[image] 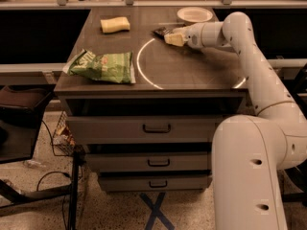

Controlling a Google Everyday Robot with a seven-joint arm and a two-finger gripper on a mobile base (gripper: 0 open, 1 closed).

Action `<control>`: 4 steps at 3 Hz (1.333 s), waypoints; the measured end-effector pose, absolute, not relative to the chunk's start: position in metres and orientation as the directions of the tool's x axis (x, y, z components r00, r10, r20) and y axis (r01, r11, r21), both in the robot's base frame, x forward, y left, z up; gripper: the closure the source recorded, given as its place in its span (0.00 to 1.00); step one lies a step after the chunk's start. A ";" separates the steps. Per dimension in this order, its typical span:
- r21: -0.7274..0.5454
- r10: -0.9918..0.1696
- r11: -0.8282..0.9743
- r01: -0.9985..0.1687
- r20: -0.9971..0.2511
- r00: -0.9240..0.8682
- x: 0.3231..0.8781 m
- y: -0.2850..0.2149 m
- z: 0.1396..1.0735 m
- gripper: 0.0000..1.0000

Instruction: Move rxbar chocolate near green jalapeno chip bag

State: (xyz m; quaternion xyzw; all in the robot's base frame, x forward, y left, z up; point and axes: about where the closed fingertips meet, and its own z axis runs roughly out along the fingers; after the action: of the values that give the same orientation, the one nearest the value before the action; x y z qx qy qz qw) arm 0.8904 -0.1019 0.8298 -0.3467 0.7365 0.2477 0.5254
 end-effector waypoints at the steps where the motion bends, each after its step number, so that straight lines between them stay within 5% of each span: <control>1: 0.001 -0.250 0.637 -0.771 -0.946 -0.208 0.890 -0.102 0.831 1.00; 4: 0.001 -0.250 0.637 -0.771 -0.946 -0.208 0.890 -0.102 0.834 1.00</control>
Offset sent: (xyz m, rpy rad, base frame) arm 0.0000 0.0001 0.0014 0.0000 0.0001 0.0001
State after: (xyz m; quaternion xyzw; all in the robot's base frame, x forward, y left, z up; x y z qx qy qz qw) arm 0.8904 -0.1017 0.8336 -0.3466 0.7365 0.2479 0.5254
